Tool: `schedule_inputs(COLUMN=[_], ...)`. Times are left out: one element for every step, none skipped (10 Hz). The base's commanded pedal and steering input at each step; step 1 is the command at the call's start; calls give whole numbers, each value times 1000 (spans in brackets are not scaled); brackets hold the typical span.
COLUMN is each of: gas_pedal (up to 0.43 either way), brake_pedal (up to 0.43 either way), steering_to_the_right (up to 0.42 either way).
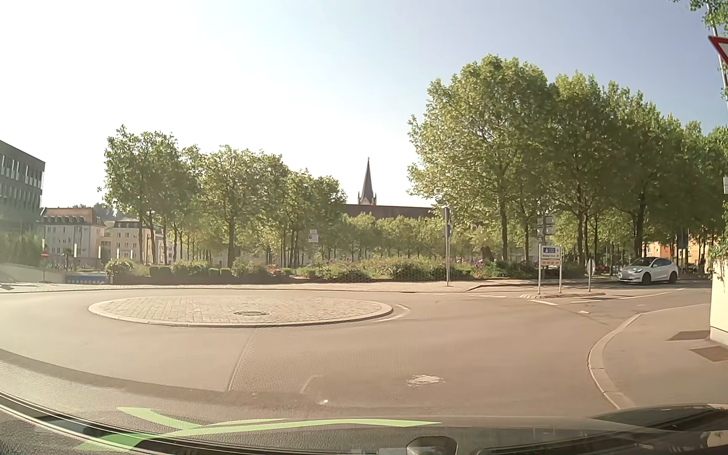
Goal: Follow the waypoints while adhering to traffic rules and regulations
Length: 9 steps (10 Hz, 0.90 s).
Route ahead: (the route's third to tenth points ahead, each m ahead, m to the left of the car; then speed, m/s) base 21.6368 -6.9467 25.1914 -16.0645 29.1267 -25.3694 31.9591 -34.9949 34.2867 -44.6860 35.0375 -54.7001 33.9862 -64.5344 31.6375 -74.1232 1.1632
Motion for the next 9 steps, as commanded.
schedule_inputs(gas_pedal=[0,0,0,0,0,0,0,0,0], brake_pedal=[6,18,18,18,18,6,0,0,0], steering_to_the_right=[5,5,5,5,5,5,5,5,5])
